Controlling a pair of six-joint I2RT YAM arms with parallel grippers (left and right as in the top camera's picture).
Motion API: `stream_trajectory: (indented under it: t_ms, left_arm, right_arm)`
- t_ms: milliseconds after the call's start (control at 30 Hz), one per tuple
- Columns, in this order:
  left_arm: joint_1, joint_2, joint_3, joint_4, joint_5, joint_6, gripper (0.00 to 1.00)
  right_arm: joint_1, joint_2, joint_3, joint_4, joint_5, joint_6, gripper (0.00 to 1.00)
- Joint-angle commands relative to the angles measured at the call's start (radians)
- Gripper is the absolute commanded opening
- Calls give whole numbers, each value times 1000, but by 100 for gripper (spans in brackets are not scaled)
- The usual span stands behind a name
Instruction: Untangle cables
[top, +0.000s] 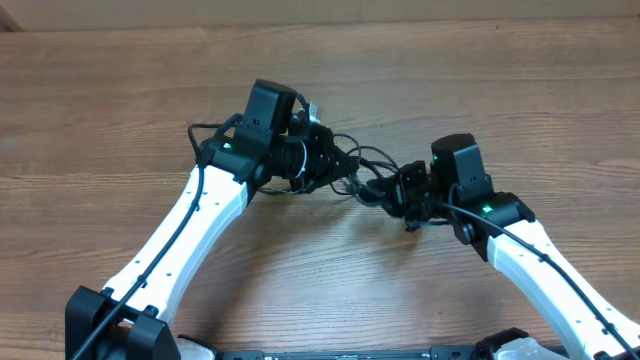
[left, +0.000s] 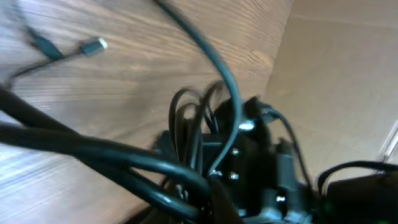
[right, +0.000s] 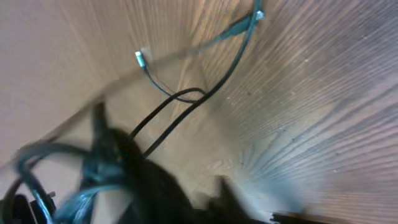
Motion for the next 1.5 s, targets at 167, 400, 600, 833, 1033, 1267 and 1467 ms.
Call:
stream_trajectory:
  t_ms: [167, 400, 600, 833, 1033, 1267, 1467]
  left_arm:
    - [61, -22, 10, -91, 63, 290, 52]
    - [64, -22, 10, -98, 27, 254, 100]
    - [63, -21, 8, -109, -90, 134, 100]
    - [55, -7, 8, -126, -204, -48, 79]
    - [18, 40, 8, -88, -224, -159, 82]
    - [-16, 122, 8, -4, -176, -255, 15]
    - [14, 124, 9, 3, -157, -56, 4]
  right_arm:
    - [1, -39, 3, 23, -74, -277, 4]
    - [1, -63, 3, 24, -59, -502, 4]
    - [3, -74, 3, 35, -58, -616, 4]
    - [5, -117, 3, 34, -40, -653, 4]
    - [5, -183, 3, 26, -25, -697, 4]
    - [5, -212, 3, -19, 34, -702, 4]
    - [5, -212, 3, -93, 100, -705, 4]
